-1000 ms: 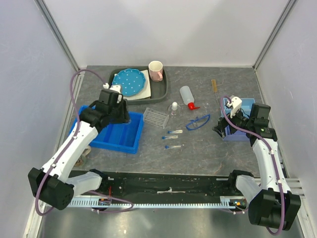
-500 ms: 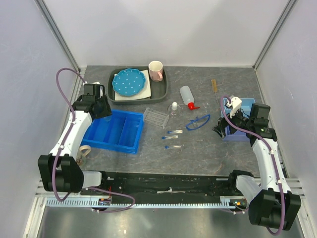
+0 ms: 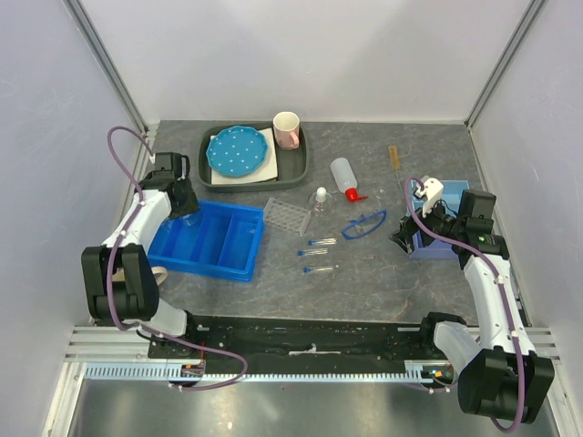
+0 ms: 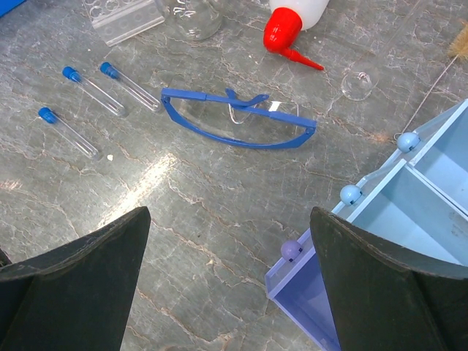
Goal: Organize the chemistry lab equipment
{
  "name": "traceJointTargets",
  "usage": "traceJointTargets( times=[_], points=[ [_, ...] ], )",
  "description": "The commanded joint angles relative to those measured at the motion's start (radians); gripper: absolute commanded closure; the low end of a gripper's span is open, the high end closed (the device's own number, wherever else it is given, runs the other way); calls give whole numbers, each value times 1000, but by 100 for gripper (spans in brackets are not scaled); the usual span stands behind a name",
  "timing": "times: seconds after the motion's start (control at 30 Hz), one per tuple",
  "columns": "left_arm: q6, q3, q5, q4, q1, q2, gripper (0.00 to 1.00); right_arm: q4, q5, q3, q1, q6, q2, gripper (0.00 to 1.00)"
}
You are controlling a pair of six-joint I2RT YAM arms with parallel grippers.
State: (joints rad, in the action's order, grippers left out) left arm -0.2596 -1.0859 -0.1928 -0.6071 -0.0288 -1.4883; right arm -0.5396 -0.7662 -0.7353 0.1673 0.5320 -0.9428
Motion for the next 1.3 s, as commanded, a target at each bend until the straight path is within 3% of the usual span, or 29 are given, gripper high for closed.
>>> traceJointTargets(
  times=[0.0, 0.3, 0.6, 1.07, 1.27],
  points=[
    [36, -12, -7, 64, -16, -41, 78, 17, -30, 1, -5, 17, 18, 2],
    [29, -9, 42, 58, -33, -101, 70, 17, -28, 1, -5, 19, 22, 2],
    [26, -9, 50, 50, -39, -109, 48, 17, -24, 1, -5, 20, 15, 2],
    [17, -3, 64, 44, -42, -73, 33, 17, -10, 2, -5, 23, 6, 2],
    [14, 0, 70, 35, -42, -9, 32, 17, -2, 2, -5, 26, 6, 2]
  ],
)
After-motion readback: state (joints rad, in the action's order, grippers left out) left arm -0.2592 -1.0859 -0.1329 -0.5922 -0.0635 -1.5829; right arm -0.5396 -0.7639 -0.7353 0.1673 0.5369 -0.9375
